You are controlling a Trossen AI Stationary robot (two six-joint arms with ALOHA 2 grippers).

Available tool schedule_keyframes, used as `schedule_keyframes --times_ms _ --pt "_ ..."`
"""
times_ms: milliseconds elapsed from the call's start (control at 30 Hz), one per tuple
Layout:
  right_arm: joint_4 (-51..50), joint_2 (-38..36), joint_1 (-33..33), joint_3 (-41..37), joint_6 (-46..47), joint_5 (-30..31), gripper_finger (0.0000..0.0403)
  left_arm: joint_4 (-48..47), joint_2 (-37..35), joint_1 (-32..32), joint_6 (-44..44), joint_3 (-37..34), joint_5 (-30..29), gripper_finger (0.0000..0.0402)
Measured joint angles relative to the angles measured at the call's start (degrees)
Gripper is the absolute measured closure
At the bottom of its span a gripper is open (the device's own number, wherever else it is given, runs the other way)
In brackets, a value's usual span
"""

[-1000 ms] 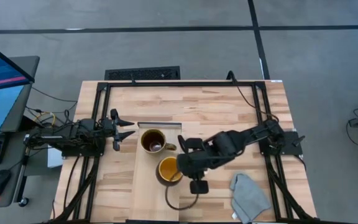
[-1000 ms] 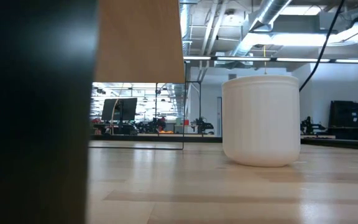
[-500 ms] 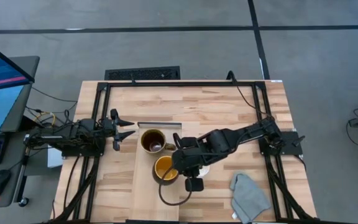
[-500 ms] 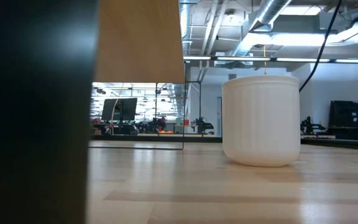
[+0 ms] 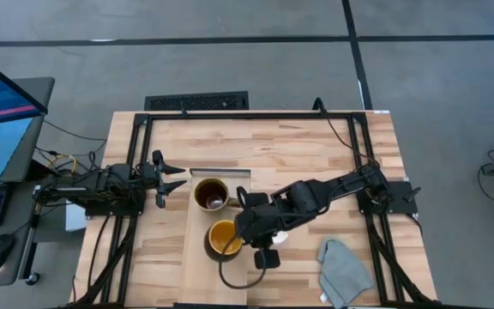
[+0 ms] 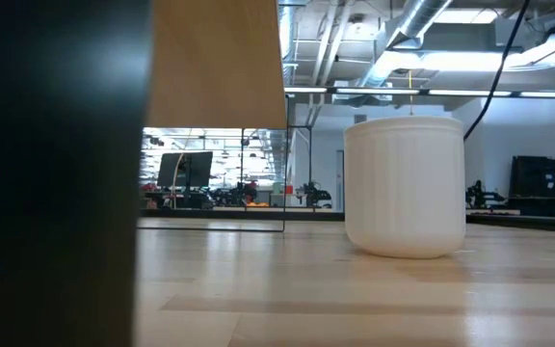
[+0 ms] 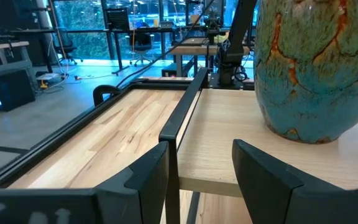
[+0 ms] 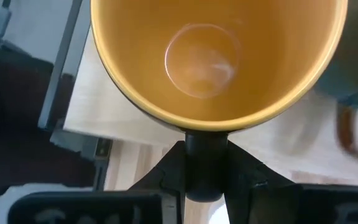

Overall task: Stack small to large cups/mugs on shelf
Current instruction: Put the black mug on the shelf

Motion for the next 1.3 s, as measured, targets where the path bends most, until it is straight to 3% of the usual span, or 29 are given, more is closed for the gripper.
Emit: schedule_keyframes --times_ms 433,1300 --pt "1.8 4.0 -0.4 0.1 -5.2 -0.6 0.0321 0.0 0.0 0.0 0.0 0.0 0.0 0.0232" --pt "2.1 4.6 -1.5 0.1 -5.1 -1.6 0.0316 0.0 1.7 0.0 -0.3 0.0 0.0 0.0232"
